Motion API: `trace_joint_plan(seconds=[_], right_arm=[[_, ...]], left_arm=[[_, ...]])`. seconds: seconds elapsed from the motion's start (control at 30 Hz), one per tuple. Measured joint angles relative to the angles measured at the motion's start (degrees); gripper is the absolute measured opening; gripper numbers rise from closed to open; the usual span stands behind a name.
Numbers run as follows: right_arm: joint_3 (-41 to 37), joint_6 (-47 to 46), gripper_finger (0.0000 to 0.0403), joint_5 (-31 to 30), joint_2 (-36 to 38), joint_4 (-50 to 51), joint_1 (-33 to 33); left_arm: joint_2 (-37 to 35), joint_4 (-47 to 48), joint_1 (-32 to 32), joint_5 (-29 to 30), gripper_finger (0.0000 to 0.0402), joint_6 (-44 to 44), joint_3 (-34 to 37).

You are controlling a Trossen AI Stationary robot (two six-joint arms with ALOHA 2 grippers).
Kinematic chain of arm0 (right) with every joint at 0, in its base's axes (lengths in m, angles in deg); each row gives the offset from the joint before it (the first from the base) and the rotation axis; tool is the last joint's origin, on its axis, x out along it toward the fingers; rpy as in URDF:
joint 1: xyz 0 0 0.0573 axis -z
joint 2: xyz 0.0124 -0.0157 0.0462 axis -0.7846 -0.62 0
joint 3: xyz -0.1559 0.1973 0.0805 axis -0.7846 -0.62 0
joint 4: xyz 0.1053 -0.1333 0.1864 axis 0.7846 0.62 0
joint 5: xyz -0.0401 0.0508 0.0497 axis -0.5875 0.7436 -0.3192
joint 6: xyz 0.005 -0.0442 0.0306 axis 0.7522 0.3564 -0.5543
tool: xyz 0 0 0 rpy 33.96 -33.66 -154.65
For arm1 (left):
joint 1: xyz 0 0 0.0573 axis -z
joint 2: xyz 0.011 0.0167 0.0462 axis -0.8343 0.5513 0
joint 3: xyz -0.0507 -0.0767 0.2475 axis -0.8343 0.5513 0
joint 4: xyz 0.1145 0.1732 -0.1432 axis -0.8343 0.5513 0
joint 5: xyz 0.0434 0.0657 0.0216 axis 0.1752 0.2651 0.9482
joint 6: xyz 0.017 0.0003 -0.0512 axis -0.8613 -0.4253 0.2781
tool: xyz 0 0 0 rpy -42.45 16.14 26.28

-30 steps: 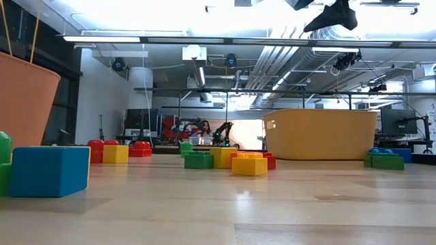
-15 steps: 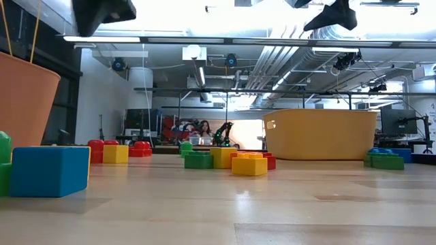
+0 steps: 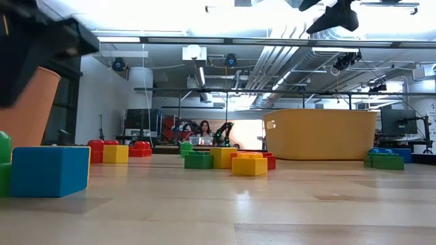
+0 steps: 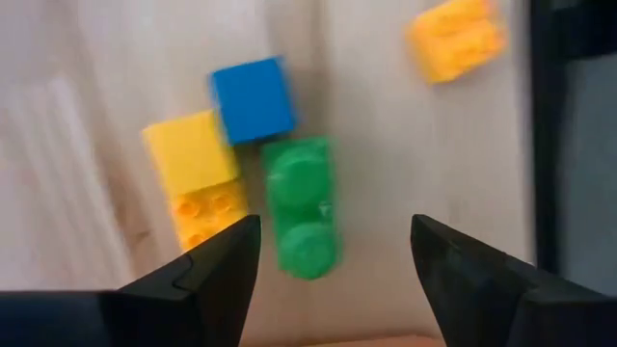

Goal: Sort blocks by size
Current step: Put the green game piece into the orange bin

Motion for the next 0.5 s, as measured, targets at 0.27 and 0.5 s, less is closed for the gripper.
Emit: trace_joint_plan(seconds=[0.27, 0.5], right_arm=[[0.00, 0.03, 0.0275, 0.00, 0.02, 1.48, 0.00], [0.00, 0.30, 0.0275, 0.00, 0.00, 1.48, 0.00]], left_arm=[[-0.02, -2.09, 0.55, 0.16, 0.0248, 4.24, 3.85], [-0.02, -6.16, 1.60, 0.39, 0.0248, 4.33, 7.19]])
